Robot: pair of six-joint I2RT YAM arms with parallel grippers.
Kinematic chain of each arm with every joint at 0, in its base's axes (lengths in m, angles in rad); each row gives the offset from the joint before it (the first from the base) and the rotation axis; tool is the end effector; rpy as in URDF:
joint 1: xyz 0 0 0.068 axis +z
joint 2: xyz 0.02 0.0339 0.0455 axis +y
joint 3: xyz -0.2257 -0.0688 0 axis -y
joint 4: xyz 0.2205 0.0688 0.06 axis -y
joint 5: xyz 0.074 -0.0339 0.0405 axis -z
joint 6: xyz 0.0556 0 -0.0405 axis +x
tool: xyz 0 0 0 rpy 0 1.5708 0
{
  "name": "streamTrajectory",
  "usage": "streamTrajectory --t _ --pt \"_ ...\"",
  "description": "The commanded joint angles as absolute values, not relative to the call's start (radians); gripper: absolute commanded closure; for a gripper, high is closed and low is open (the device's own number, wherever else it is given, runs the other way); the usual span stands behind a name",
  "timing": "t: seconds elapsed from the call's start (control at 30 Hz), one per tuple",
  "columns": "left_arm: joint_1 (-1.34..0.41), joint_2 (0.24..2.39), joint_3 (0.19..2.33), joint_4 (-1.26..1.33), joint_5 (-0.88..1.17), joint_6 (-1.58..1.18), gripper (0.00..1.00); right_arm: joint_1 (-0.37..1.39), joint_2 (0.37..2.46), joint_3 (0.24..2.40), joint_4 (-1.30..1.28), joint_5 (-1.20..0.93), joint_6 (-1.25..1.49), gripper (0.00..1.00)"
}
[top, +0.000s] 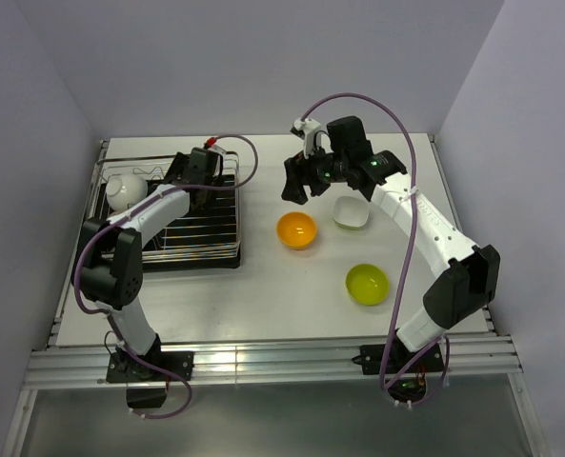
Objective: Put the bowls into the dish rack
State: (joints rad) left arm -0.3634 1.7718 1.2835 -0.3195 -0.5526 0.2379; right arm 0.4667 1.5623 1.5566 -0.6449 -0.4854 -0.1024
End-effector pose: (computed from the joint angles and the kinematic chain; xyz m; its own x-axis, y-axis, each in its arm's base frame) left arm 0.3579 -0.1049 0.1965 -0.6651 0.4675 -0.5822 0.1237 0.8379 0.5316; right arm 0.2892 0.1748 0.3233 -0.4635 -0.3348 -0.8204 -0.7810 0.5917 0.1998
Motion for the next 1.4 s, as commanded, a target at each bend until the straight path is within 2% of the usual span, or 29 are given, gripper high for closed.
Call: streamTrajectory --t 0.0,0.3,0.33,0.37,0.47,0.7,0.73,0.77,0.83,0.87,0.97,1.13,1.23,1.27,1.33,1.37 --pt "-0.356 1.782 1.292 -0.4 -0.466 0.189 0.0 0.459 1.551 1.552 -0.634 -0.474 -0.117 0.22" --pt "-0.338 1.782 1.299 -0.416 -0.427 0.176 0.01 0.459 1.56 1.563 -0.635 -0.48 -0.118 0.22" --pt "-0.334 1.784 1.302 -0.423 -0.41 0.17 0.03 0.459 1.562 1.566 -0.637 -0.483 -0.118 0.22" --pt "-0.327 1.79 1.307 -0.428 -0.402 0.17 0.13 0.459 1.563 1.568 -0.64 -0.483 -0.12 0.23" --pt "-0.313 1.796 1.322 -0.436 -0.385 0.158 0.27 0.459 1.565 1.568 -0.644 -0.48 -0.124 0.23" --pt "-0.308 1.775 1.341 -0.448 -0.376 0.149 0.51 0.459 1.574 1.574 -0.649 -0.482 -0.127 0.23" --pt "-0.307 1.773 1.345 -0.452 -0.374 0.144 0.57 0.459 1.575 1.577 -0.649 -0.482 -0.127 0.23" --pt "-0.307 1.769 1.348 -0.459 -0.371 0.14 0.68 0.459 1.578 1.58 -0.65 -0.48 -0.126 0.23" --pt "-0.307 1.766 1.361 -0.475 -0.364 0.129 0.8 0.459 1.58 1.583 -0.65 -0.483 -0.126 0.23" --pt "-0.307 1.764 1.364 -0.479 -0.365 0.126 0.89 0.459 1.58 1.583 -0.65 -0.483 -0.126 0.23" --pt "-0.308 1.763 1.368 -0.486 -0.365 0.12 0.98 0.459 1.58 1.583 -0.65 -0.485 -0.126 0.24" --pt "-0.308 1.772 1.37 -0.488 -0.377 0.107 0.96 0.459 1.574 1.572 -0.649 -0.48 -0.129 0.24" --pt "-0.308 1.805 1.391 -0.506 -0.376 0.084 0.85 0.459 1.571 1.568 -0.647 -0.48 -0.129 0.24" --pt "-0.308 1.821 1.394 -0.508 -0.376 0.081 0.76 0.459 1.571 1.566 -0.647 -0.479 -0.127 0.24" --pt "-0.308 1.832 1.394 -0.503 -0.376 0.074 0.67 0.459 1.569 1.565 -0.65 -0.477 -0.13 0.24" --pt "-0.308 1.838 1.394 -0.5 -0.377 0.072 0.56 0.459 1.568 1.563 -0.652 -0.474 -0.132 0.24"
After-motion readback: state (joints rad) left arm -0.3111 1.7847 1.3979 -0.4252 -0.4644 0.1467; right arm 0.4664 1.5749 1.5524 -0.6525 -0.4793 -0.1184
